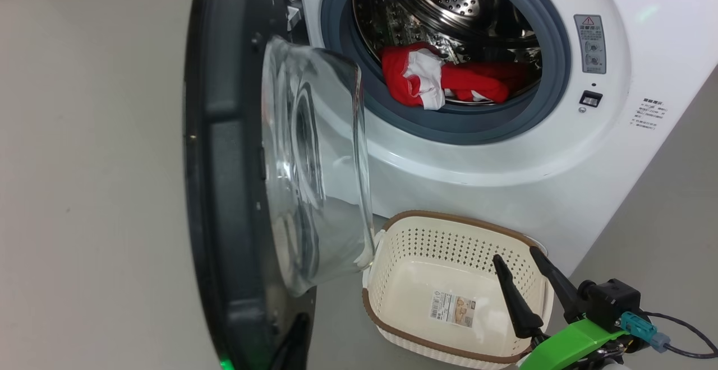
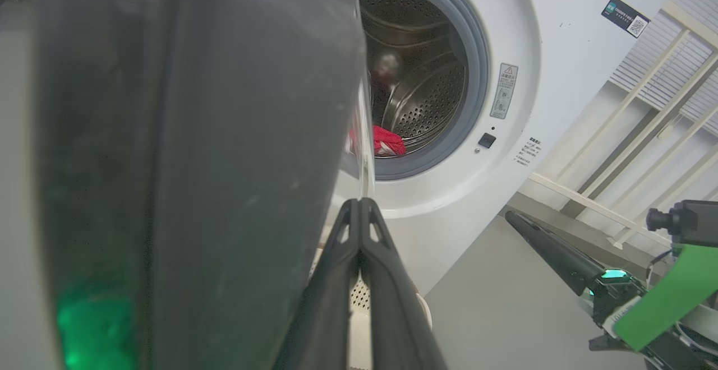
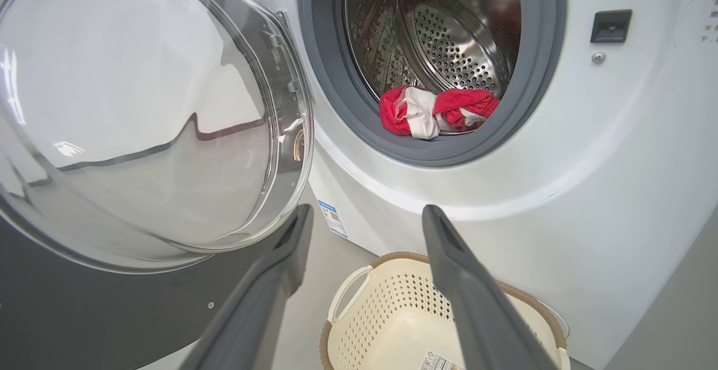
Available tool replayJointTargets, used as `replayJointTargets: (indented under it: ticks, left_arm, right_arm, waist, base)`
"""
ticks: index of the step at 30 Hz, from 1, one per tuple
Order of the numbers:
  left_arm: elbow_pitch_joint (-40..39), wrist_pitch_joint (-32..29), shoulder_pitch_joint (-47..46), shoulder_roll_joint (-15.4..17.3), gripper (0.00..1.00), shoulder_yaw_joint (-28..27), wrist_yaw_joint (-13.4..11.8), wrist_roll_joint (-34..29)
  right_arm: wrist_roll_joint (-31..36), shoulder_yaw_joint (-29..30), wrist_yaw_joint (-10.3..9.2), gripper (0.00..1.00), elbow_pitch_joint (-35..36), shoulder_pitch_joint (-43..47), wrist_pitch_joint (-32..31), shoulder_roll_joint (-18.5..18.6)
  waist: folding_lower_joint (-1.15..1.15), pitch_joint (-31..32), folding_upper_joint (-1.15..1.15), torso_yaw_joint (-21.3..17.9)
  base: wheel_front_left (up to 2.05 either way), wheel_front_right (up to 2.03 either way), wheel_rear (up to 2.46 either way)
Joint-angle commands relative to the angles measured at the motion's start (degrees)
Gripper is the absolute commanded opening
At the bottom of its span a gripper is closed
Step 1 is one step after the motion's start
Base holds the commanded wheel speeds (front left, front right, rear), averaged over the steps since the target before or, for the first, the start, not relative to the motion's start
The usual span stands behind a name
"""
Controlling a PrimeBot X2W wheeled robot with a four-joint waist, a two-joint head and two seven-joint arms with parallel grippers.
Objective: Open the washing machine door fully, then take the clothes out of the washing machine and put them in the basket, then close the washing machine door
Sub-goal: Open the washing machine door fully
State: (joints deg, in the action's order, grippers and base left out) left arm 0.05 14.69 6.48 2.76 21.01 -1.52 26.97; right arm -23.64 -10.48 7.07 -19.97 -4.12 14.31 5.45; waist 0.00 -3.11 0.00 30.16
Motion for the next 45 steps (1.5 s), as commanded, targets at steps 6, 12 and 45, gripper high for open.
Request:
replayJointTargets:
  ticks: [6,12,45]
  left_arm:
    - [-1.81,0.31,-0.69,0.11,0.0,-6.42,-2.72,0.09]
    - [-0.93,0.31,-1.32,0.11,0.0,-9.68,-3.46,0.22]
    - [7.94,0.31,-9.52,0.11,0.0,-35.72,-3.33,-0.39]
  right_arm:
    - [-0.07,-1.81,0.42,1.0,0.96,-3.11,0.69,0.56]
    - [-0.2,-1.78,0.42,1.0,0.74,-3.44,0.69,0.73]
    - [0.36,-0.93,0.42,1.0,1.0,-2.99,0.69,0.83]
  waist:
    - [0.0,-0.6,0.0,0.19]
    - [0.0,-0.81,0.0,0.22]
    - [0.0,-1.68,0.0,-0.05]
  base:
    - [0.0,0.0,0.0]
    - [0.0,0.0,0.0]
    - [0.0,0.0,0.0]
